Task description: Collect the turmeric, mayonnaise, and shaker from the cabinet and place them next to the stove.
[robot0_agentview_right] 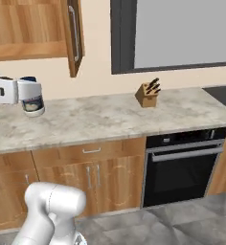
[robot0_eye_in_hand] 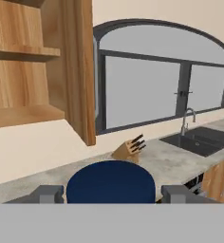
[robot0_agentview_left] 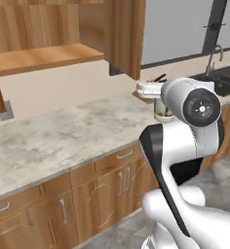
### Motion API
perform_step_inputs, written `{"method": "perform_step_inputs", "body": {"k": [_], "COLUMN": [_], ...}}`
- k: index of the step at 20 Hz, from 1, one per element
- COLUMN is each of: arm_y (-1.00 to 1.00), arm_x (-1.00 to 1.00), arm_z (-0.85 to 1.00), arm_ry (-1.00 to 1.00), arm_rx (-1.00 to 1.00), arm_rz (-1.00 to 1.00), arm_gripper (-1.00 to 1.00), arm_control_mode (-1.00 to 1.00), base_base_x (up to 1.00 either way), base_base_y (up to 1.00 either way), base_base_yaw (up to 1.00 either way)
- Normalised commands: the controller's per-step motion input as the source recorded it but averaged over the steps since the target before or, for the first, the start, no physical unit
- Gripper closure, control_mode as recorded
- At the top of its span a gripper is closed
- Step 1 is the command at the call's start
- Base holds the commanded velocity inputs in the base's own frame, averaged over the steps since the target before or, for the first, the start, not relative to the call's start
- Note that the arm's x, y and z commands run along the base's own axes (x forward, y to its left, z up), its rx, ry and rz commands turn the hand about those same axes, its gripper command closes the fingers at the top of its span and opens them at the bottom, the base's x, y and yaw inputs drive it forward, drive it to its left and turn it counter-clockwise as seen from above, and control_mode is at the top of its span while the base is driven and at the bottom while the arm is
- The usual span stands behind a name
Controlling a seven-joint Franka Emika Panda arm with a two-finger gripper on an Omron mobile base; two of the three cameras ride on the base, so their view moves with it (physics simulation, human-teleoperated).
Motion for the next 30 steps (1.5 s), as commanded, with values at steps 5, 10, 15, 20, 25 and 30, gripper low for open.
{"method": "perform_step_inputs", "body": {"k": [5, 10, 15, 20, 25, 30], "arm_y": [0.0, 0.0, 0.0, 0.0, 0.0, 0.0], "arm_x": [0.0, 0.0, 0.0, 0.0, 0.0, 0.0], "arm_z": [0.0, 0.0, 0.0, 0.0, 0.0, 0.0], "arm_ry": [0.0, 0.0, 0.0, 0.0, 0.0, 0.0], "arm_rx": [0.0, 0.0, 0.0, 0.0, 0.0, 0.0], "arm_rz": [0.0, 0.0, 0.0, 0.0, 0.0, 0.0], "arm_gripper": [1.0, 1.0, 1.0, 1.0, 1.0, 1.0], "arm_control_mode": [1.0, 1.0, 1.0, 1.0, 1.0, 1.0], "base_base_x": [-0.28, 0.0, 0.22, 0.42, 0.55, 0.6], "base_base_y": [-0.21, -0.19, -0.07, -0.23, -0.03, 0.02], "base_base_yaw": [-0.59, -0.62, -0.59, -0.52, -0.51, -0.49]}}
